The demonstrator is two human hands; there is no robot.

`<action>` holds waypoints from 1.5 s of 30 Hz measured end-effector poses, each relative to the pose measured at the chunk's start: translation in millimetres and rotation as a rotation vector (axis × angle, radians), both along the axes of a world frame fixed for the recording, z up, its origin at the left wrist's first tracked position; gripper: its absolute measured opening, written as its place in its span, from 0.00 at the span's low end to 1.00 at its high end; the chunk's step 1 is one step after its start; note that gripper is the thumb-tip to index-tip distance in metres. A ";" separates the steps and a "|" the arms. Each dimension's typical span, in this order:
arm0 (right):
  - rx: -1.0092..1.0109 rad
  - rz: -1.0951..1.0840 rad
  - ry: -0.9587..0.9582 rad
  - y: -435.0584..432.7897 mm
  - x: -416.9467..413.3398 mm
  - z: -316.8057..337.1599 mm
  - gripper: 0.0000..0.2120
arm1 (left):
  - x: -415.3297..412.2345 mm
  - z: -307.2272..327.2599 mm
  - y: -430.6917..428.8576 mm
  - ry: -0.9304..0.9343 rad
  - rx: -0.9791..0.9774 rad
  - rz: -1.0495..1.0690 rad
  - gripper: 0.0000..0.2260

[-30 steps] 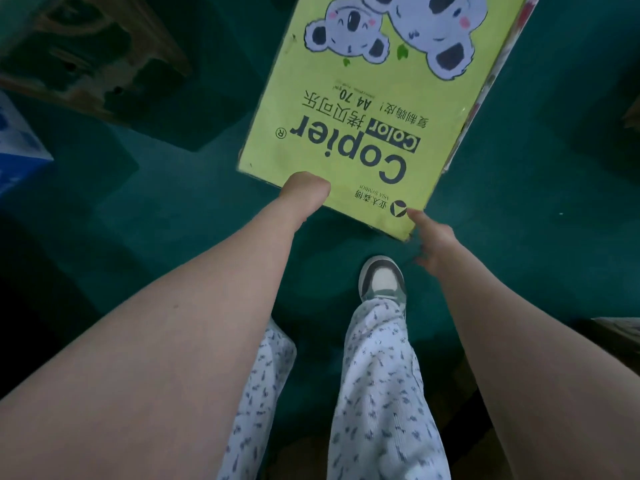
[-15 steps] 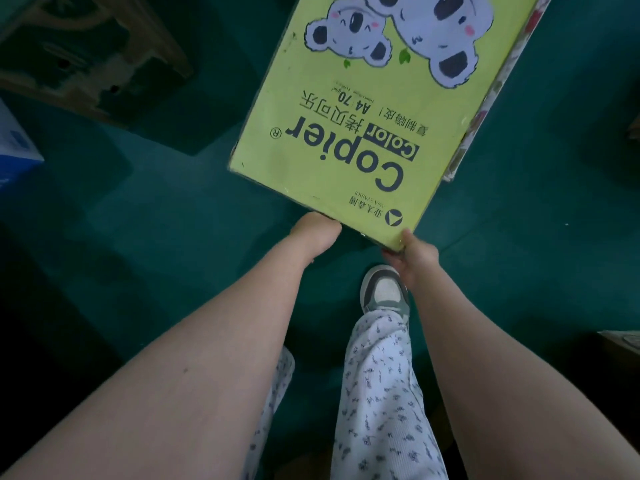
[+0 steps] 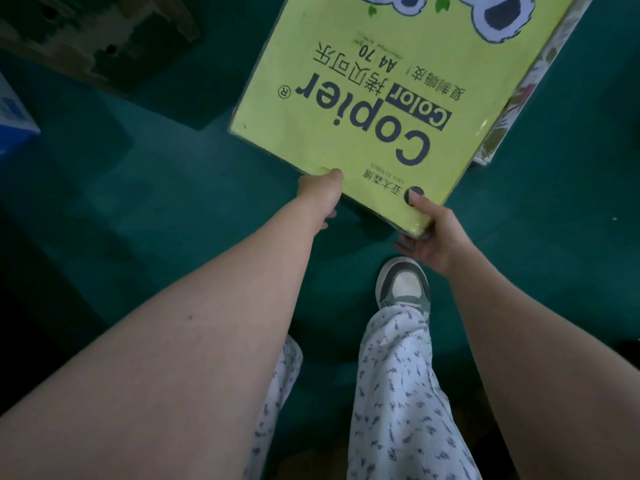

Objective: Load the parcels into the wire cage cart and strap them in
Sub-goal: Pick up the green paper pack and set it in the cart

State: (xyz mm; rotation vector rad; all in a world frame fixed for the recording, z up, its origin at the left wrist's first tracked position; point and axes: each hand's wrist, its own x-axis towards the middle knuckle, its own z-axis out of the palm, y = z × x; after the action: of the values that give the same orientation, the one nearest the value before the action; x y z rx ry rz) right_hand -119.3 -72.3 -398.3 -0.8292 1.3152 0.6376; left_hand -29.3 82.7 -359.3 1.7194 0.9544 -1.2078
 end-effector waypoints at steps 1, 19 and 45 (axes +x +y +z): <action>0.031 0.046 -0.020 1.3 -0.6 5.8 0.18 | -2.2 3.0 3.6 0.010 -0.018 0.088 0.15; -0.140 0.524 -0.071 77.6 67.7 228.1 0.22 | 0.5 181.0 23.4 0.107 -0.267 0.843 0.30; -0.044 1.153 0.109 252.6 32.5 345.8 0.18 | -178.2 295.4 201.2 -0.043 0.127 1.573 0.22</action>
State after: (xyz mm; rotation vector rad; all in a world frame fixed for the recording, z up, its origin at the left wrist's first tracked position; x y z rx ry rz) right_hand -86.8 180.3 -52.5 -1.6047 0.8417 1.5594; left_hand -207.5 283.9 -63.8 0.5695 1.7855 -0.0364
